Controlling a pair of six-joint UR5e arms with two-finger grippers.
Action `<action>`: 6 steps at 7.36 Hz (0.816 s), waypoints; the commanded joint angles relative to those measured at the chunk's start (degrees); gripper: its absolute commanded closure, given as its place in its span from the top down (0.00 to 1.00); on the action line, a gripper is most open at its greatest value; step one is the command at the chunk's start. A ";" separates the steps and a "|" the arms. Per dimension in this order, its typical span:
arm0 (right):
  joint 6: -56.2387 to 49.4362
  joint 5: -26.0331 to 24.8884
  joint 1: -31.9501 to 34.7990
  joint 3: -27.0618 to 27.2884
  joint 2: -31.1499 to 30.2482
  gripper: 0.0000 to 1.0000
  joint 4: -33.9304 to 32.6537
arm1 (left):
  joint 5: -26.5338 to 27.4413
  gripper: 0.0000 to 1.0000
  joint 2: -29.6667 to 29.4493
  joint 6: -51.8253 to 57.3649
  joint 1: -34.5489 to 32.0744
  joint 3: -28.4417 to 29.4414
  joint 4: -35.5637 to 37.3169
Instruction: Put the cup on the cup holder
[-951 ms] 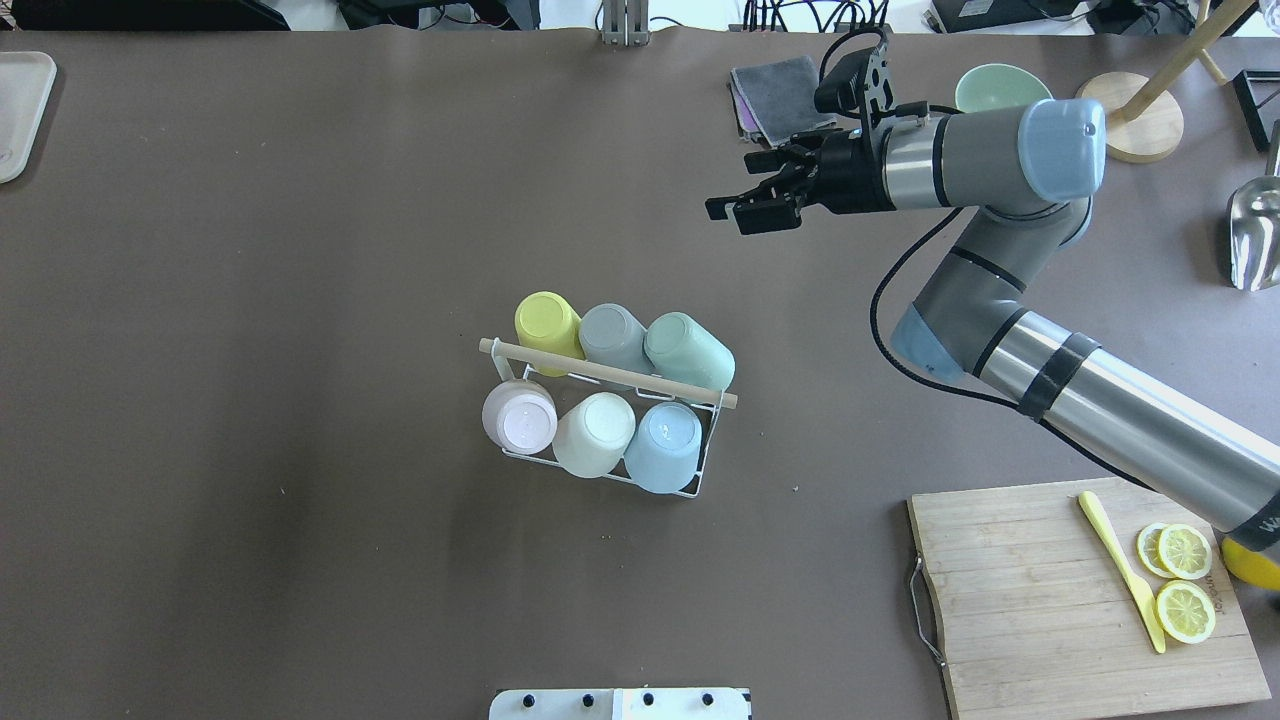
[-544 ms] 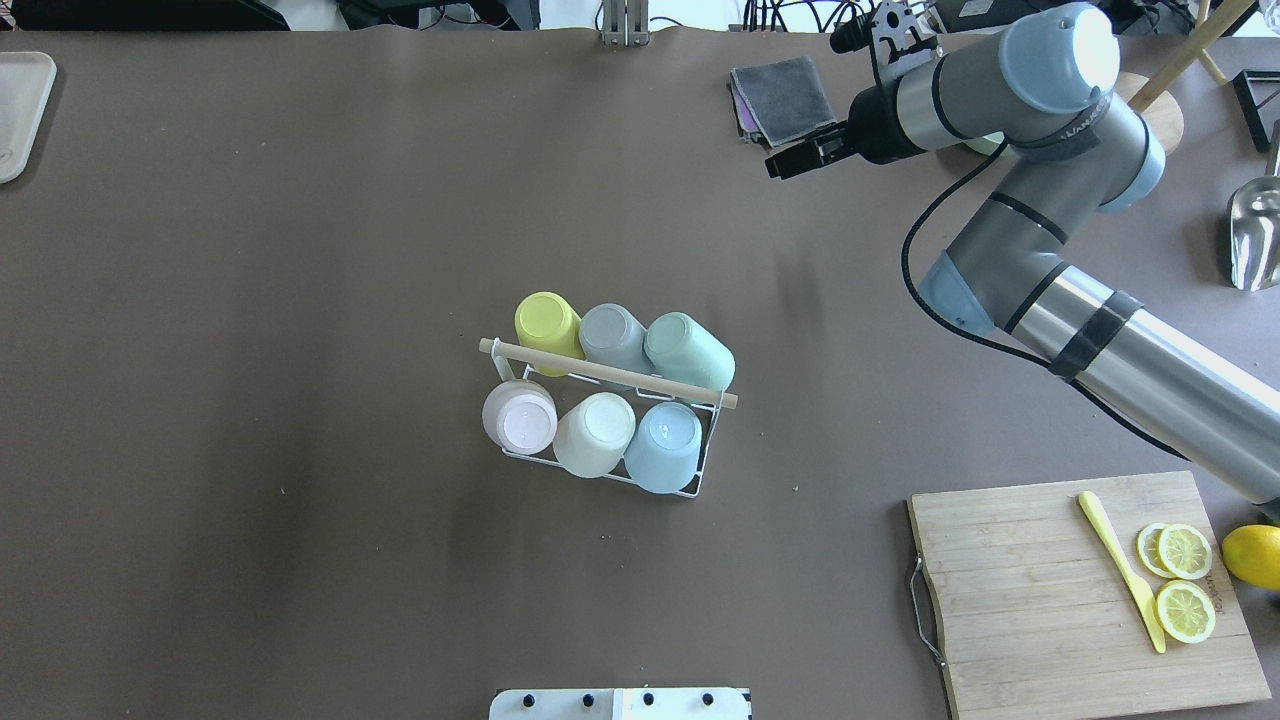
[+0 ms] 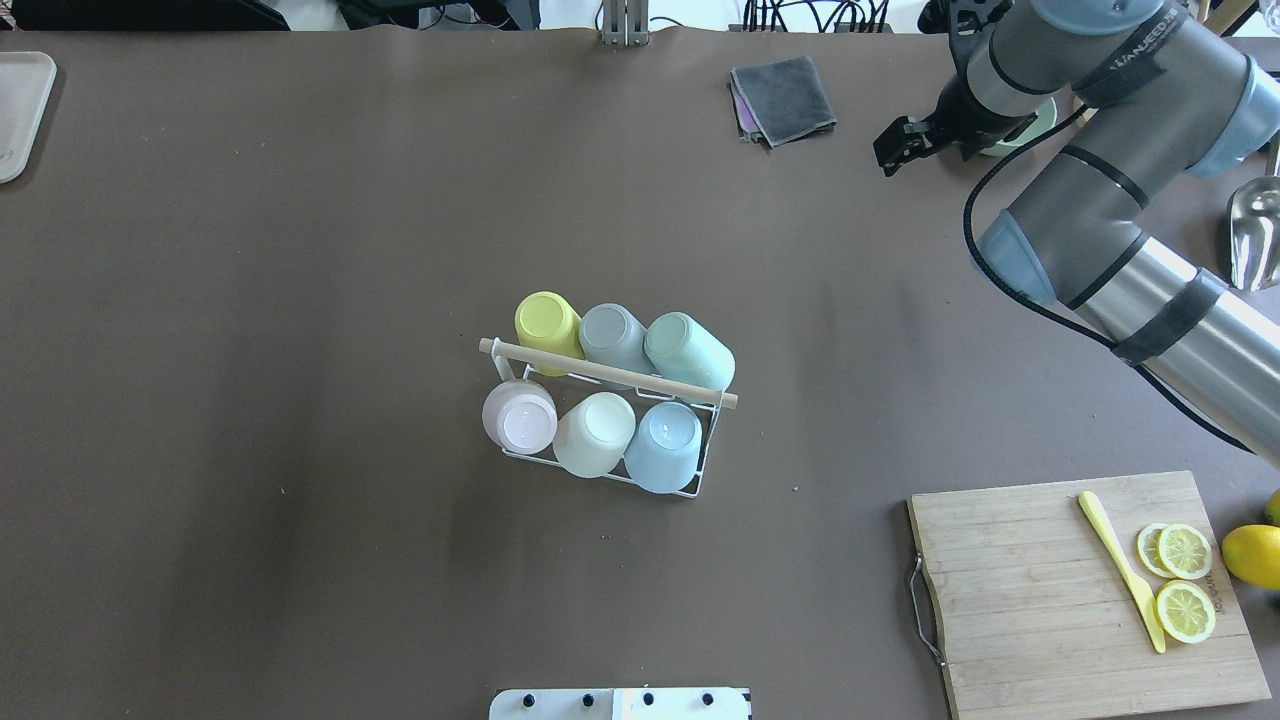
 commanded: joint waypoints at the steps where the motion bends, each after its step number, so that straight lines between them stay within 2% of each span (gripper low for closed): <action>1: -1.89 0.80 -0.46 11.61 -7.49 1.00 -14.18 | -0.02 0.99 0.00 0.00 0.02 0.04 -0.02; 3: -15.88 4.65 4.51 15.85 -18.83 1.00 -14.65 | -0.02 0.98 0.00 0.00 0.02 0.30 -0.02; 4: -20.74 9.03 8.99 15.60 -22.10 1.00 -17.26 | -0.02 0.99 0.00 0.00 0.02 0.39 -0.02; 6: -31.89 10.47 19.52 12.55 -26.85 1.00 -19.13 | -0.02 0.99 0.00 0.00 0.02 0.39 -0.02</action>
